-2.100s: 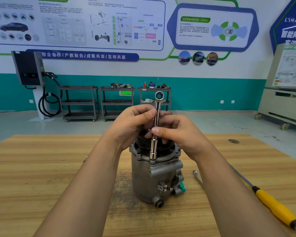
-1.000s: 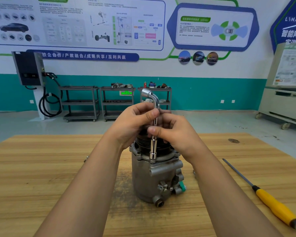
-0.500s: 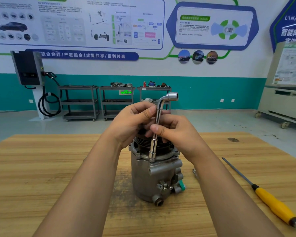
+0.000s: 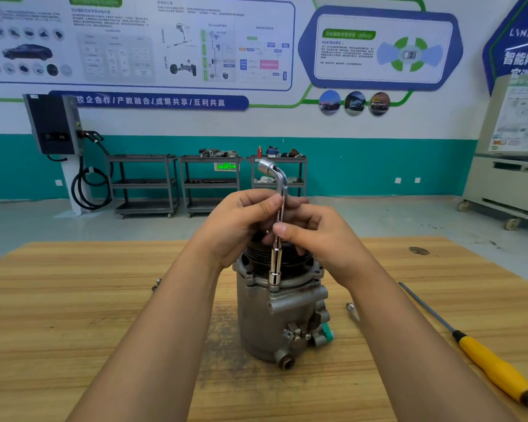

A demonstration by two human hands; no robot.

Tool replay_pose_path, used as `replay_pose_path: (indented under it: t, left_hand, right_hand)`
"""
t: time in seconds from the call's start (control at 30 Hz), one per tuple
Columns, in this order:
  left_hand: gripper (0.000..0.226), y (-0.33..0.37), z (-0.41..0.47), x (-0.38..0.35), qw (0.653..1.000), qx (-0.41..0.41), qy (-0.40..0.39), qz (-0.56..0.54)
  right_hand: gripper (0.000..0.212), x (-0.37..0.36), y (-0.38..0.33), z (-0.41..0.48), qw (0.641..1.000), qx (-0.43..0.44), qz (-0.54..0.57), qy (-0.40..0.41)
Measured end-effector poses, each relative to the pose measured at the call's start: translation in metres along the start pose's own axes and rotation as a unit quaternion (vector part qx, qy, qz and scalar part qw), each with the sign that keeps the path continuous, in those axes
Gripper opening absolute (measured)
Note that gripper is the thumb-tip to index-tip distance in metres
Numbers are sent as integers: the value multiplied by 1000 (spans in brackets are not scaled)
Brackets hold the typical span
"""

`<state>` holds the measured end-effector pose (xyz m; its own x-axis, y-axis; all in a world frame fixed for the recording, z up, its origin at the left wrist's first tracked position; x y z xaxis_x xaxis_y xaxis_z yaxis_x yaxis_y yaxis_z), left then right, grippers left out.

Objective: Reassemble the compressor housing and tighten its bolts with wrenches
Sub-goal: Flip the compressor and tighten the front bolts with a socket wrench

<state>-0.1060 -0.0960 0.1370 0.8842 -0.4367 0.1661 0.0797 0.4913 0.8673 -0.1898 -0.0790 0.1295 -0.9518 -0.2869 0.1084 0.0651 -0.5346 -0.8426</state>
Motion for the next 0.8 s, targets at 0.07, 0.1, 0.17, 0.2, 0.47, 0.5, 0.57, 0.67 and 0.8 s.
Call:
replay_pose_path:
  t: [0.07, 0.1, 0.17, 0.2, 0.47, 0.5, 0.57, 0.67, 0.8]
  left_hand:
    - [20, -1, 1, 2, 1000, -1, 5, 6]
    - [21, -1, 2, 3, 1000, -1, 14, 8]
    - [18, 0, 3, 4, 999, -1, 33, 24]
    - [17, 2, 2, 4, 999, -1, 39, 29]
    - [28, 3, 0, -5, 998, 18, 32, 53]
    - [28, 4, 0, -6, 997, 17, 33, 66]
    - [30, 5, -2, -5, 992, 7, 44, 114]
    - [27, 8, -7, 3, 985, -24, 73, 156]
    - [9, 4, -10, 2, 990, -19, 67, 126]
  right_hand:
    - [18, 1, 1, 3, 1000, -1, 6, 11]
    - [15, 2, 1, 4, 1000, 3, -3, 19]
    - [13, 2, 2, 6, 999, 12, -38, 33]
    - [13, 1, 0, 6, 998, 16, -51, 34]
    - [25, -1, -3, -1, 998, -12, -58, -25]
    - [26, -1, -2, -1, 998, -14, -48, -26]
    - [24, -2, 0, 0, 999, -16, -28, -18]
    - [16, 0, 3, 2, 1000, -6, -29, 6]
    - [18, 1, 1, 3, 999, 21, -31, 29]
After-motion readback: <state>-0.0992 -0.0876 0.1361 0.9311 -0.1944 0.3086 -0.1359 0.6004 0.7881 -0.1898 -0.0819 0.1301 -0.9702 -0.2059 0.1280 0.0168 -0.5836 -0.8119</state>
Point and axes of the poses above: each hand's wrist, its own z-axis towards the middle knuckle, its own x-axis out of the back of the hand, y = z × x, the point moved 9 cm from there along z, towards the middle knuckle, and after that the axes turned 10 degrees about z, right-handed, at the moved point
